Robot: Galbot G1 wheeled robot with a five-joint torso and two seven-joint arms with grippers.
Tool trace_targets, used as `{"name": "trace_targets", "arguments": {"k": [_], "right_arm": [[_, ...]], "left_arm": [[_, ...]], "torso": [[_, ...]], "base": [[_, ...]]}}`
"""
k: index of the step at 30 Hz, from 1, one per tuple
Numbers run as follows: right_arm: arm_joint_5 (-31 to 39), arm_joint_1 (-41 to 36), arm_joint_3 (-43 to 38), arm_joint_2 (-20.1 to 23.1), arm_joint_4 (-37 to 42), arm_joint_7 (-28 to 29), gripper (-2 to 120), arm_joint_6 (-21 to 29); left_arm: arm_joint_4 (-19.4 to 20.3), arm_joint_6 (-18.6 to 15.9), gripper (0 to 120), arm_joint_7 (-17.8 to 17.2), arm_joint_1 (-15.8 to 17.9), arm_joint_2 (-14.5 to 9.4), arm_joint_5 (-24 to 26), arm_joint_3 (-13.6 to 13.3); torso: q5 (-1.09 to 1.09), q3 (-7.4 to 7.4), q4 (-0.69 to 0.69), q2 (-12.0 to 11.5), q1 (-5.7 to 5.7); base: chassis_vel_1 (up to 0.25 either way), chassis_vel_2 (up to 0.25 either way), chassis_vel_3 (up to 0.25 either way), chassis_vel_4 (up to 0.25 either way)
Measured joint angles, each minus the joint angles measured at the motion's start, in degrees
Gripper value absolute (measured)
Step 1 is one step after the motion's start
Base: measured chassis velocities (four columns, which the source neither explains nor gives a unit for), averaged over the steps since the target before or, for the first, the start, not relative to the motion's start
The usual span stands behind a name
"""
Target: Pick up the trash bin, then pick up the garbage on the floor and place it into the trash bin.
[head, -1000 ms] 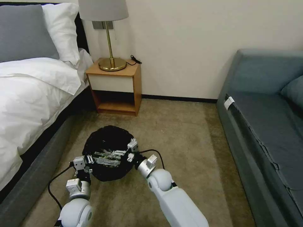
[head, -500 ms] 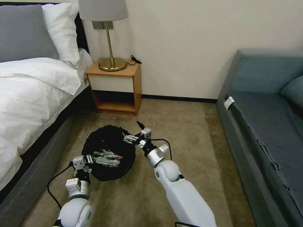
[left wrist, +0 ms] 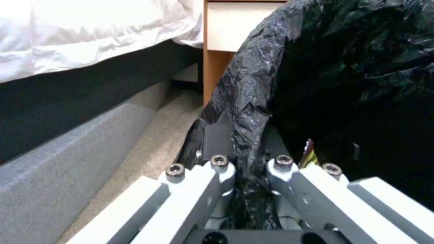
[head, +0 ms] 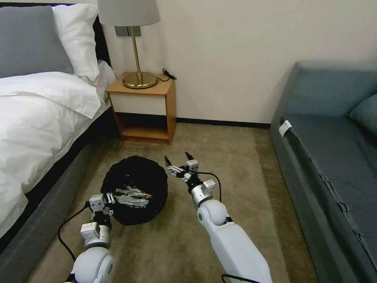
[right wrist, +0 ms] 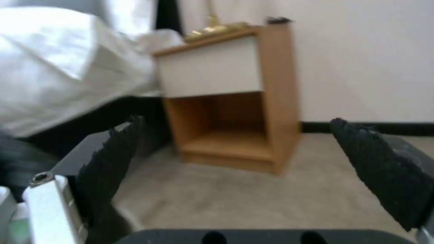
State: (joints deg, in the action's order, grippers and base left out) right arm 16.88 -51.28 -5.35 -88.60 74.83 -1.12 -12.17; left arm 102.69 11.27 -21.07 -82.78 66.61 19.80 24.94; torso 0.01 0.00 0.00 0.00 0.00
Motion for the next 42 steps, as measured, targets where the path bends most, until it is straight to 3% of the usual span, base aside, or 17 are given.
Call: {"name": "trace_targets", "arguments": {"k": [9,15,22,25,28,29,32,33,35,36,40,42], "right_arm": [[-2.17,-0.22,-2.06,0.6,-2.79,7.2,100,0.97],[-2.88,-0.5,-3.38,1.52,-4.46,8.6,100,1.2],[-3.54,-0.65,-6.74,3.09,-8.07,8.55,100,0.07],[-4.0,-0.69,-8.12,3.49,-9.39,8.47,100,-0.43],[-4.21,-1.08,-9.54,4.29,-10.98,8.31,100,-0.77],[-4.21,-1.08,-9.54,4.29,-10.98,8.31,100,-0.77],[-4.33,-1.34,-10.64,4.63,-12.12,8.11,100,-1.32],[-4.33,-1.34,-10.64,4.63,-12.12,8.11,100,-1.32],[-4.52,-1.35,-11.28,4.63,-12.73,8.01,100,-1.75],[-4.52,-1.35,-11.28,4.63,-12.73,8.01,100,-1.75],[-4.86,-1.54,-11.98,4.54,-13.1,7.88,100,-2.13],[-4.86,-1.59,-12.1,4.48,-13.1,7.79,100,-2.15]], "left_arm": [[0.63,0.35,2,-0.37,0.19,-0.26,1.08,-0.2],[1.17,0.56,2,-0.6,0.41,-0.26,2.55,-0.13],[3.06,-0.35,2,-0.92,1.65,-0.27,8.6,0.17],[3.84,-1.58,2,-1.19,2.42,-0.14,12.53,0.2],[4.99,-5.5,2,-2.7,4.6,1.01,23.35,0.72],[4.99,-5.5,2,-2.7,4.6,1.01,23.35,0.72],[4.17,-9.9,2,-5.85,8.4,3.38,31.76,2.02],[4.17,-9.9,2,-5.85,8.4,3.38,31.76,2.02],[2.77,-13.64,2,-8.79,11.73,5.12,37.1,2.88],[2.77,-13.64,2,-8.79,11.73,5.12,37.1,2.88],[-1.39,-18.9,2,-15.29,17.67,7.3,44.1,3.41],[-2.51,-19.97,2,-16.8,18.97,7.78,45.3,3.43]], "torso": [[0.0,0.0,0.0,0.0,0.0],[-0.01,0.0,0.0,0.0,0.0],[0.0,0.0,0.0,0.0,0.0],[0.0,0.0,0.0,0.0,0.0],[0.01,0.0,0.0,0.0,0.0],[0.01,0.0,0.0,0.0,0.0],[0.01,0.0,0.0,0.0,0.0],[0.01,0.0,0.0,0.0,0.0],[0.0,0.0,0.0,0.0,0.0],[0.0,0.0,0.0,0.0,0.0],[0.0,0.0,0.0,0.0,0.0],[0.0,0.0,0.0,0.0,0.0]], "base": [[0.0,0.0,0.0,0.0],[0.0,0.0,0.0,0.0],[0.0,0.0,0.0,0.0],[0.0,0.0,0.0,0.0],[0.0,0.0,0.0,0.0],[0.0,0.0,0.0,0.0],[0.0,0.0,0.0,0.0],[0.0,0.0,0.0,0.0],[0.0,0.0,0.0,0.0],[0.0,0.0,0.0,0.0],[0.0,0.0,0.0,0.0],[0.0,0.0,0.0,0.0]]}}
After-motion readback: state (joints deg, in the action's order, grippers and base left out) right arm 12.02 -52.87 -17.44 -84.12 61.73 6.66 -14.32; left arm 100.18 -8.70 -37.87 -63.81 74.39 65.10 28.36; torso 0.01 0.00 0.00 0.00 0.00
